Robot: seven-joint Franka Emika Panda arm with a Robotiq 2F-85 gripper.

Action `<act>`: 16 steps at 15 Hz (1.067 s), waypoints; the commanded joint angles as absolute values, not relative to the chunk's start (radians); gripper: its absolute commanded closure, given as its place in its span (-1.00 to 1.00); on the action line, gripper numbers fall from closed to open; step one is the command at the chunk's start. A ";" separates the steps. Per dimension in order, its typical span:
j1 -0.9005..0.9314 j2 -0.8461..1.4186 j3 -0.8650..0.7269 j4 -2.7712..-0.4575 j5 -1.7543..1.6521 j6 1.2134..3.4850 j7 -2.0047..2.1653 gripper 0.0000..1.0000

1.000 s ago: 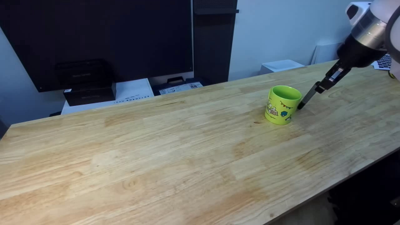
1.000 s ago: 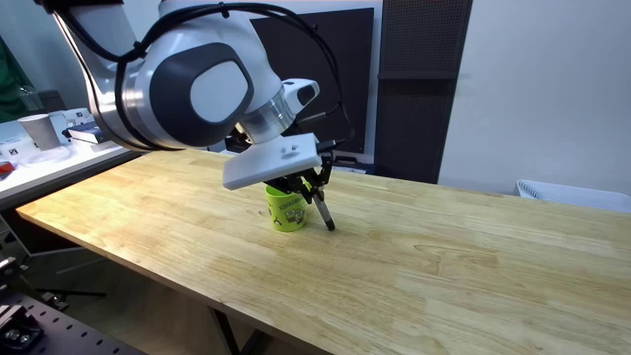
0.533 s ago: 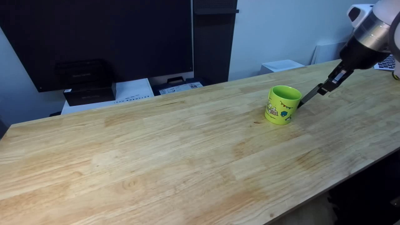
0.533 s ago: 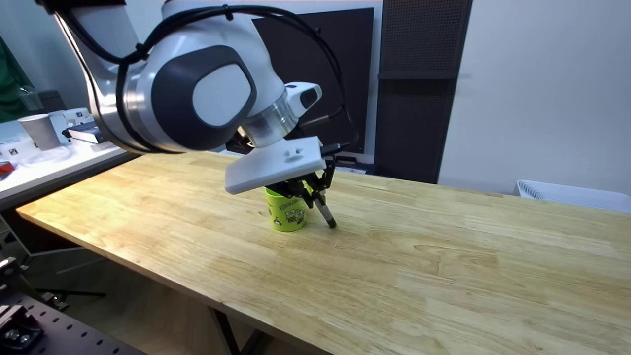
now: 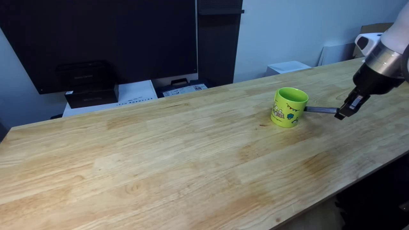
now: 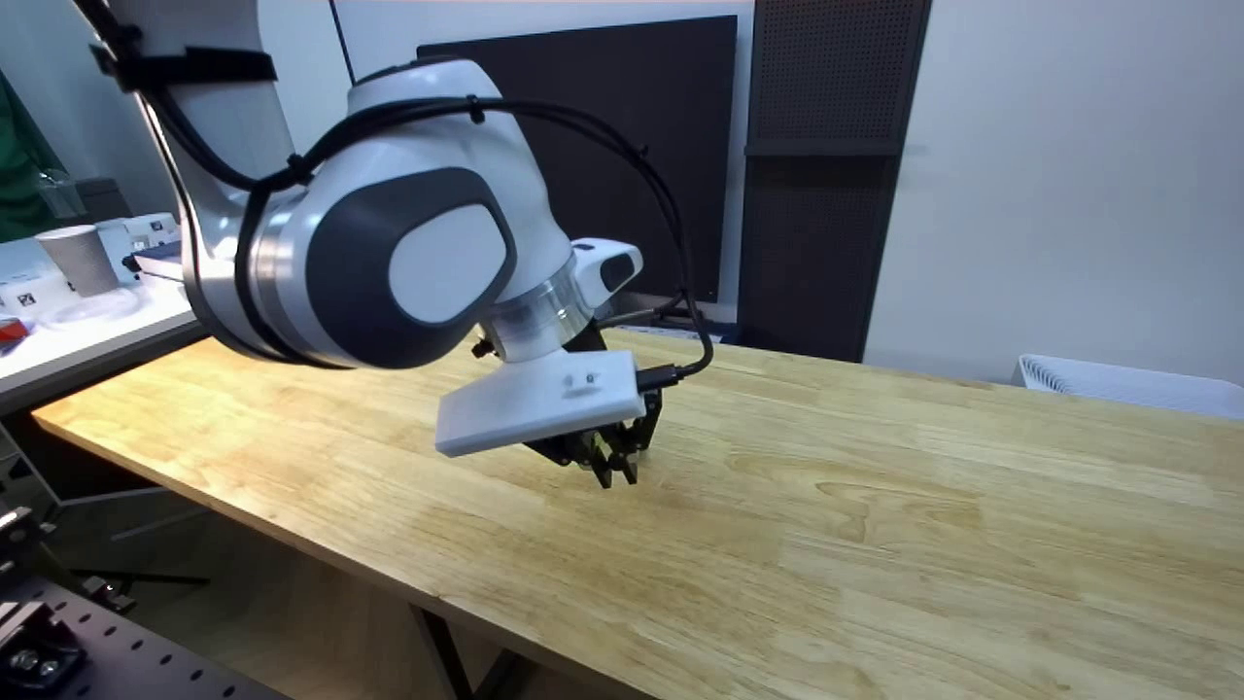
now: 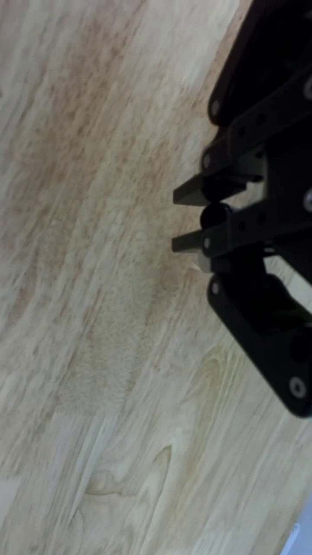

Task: Take the marker out of the yellow mug and place it on the table

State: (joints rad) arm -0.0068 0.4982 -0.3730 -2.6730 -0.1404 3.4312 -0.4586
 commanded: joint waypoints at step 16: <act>-0.079 0.509 -0.335 -2.628 -0.203 3.338 -0.435 -0.77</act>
